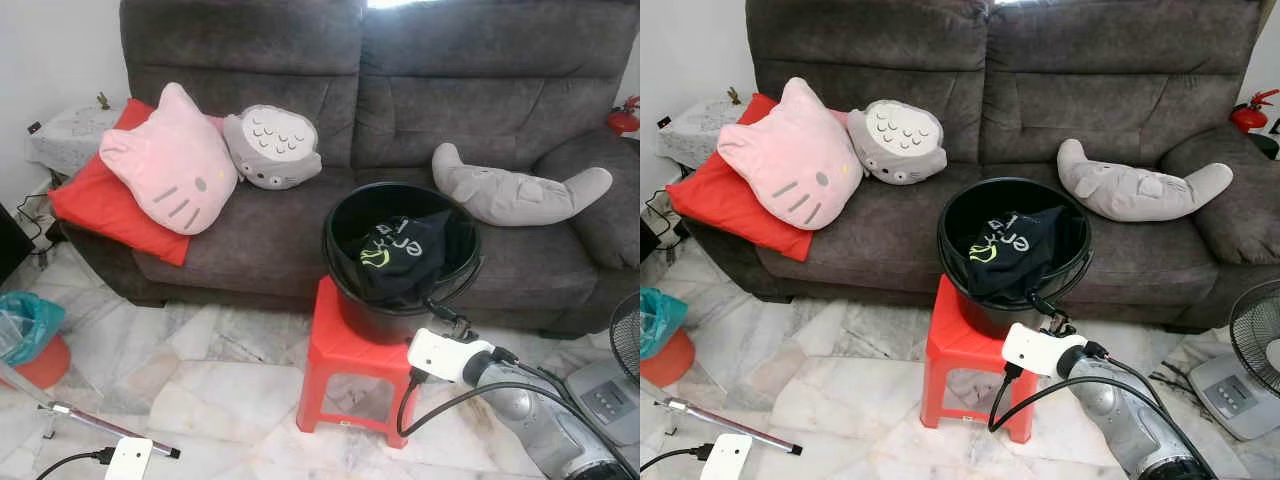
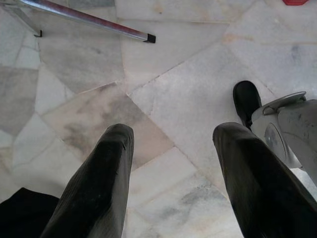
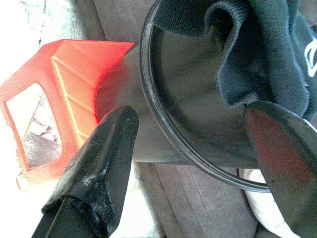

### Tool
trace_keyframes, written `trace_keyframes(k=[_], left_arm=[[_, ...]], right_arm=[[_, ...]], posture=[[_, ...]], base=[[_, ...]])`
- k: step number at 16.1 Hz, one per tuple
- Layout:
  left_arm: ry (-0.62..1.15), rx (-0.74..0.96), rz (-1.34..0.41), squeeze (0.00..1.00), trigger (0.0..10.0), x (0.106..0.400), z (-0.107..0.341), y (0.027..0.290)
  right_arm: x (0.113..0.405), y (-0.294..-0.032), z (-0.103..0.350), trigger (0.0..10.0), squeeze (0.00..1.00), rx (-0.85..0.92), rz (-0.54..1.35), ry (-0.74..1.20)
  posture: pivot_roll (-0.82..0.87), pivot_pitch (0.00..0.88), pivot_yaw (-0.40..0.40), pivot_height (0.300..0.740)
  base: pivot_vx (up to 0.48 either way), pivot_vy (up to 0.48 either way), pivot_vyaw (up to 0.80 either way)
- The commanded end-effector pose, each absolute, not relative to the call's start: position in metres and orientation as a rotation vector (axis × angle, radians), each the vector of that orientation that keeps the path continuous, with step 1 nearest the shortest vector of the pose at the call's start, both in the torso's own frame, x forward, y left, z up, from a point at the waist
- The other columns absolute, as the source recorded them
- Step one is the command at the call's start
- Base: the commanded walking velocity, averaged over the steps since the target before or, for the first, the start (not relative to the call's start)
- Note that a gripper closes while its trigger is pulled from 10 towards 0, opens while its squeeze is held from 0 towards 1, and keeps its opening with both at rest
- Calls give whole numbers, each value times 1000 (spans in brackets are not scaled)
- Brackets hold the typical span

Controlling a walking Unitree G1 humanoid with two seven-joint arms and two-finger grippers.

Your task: Hang hanger

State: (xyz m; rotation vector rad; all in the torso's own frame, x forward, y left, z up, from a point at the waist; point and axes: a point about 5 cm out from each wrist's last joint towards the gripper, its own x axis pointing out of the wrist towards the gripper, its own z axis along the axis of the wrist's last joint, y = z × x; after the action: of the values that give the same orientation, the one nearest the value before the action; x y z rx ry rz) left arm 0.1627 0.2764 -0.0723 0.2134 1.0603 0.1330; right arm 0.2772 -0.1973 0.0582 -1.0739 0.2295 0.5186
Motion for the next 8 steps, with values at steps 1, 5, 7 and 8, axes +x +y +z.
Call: trace_keyframes(k=[1, 5, 7, 8], left_arm=[[1078, 225, 136, 0, 10000, 160, -72, 280], [1078, 225, 136, 0, 10000, 160, -72, 280], [1079, 226, 135, 0, 10000, 159, -72, 280], [1079, 226, 135, 0, 10000, 159, -72, 280]], right_arm=[[279, -193, 61, 10000, 0, -1083, 534, 205], [280, -192, 62, 10000, 0, -1084, 525, 198], [279, -191, 61, 10000, 0, -1088, 526, 195], [279, -191, 61, 10000, 0, -1088, 526, 195]], posture=[[-185, 0, 40, 719], [-184, 0, 40, 719], [-185, 0, 42, 719], [-185, 0, 42, 719]], base=[[251, 0, 0], [275, 0, 0], [289, 0, 0], [289, 0, 0]])
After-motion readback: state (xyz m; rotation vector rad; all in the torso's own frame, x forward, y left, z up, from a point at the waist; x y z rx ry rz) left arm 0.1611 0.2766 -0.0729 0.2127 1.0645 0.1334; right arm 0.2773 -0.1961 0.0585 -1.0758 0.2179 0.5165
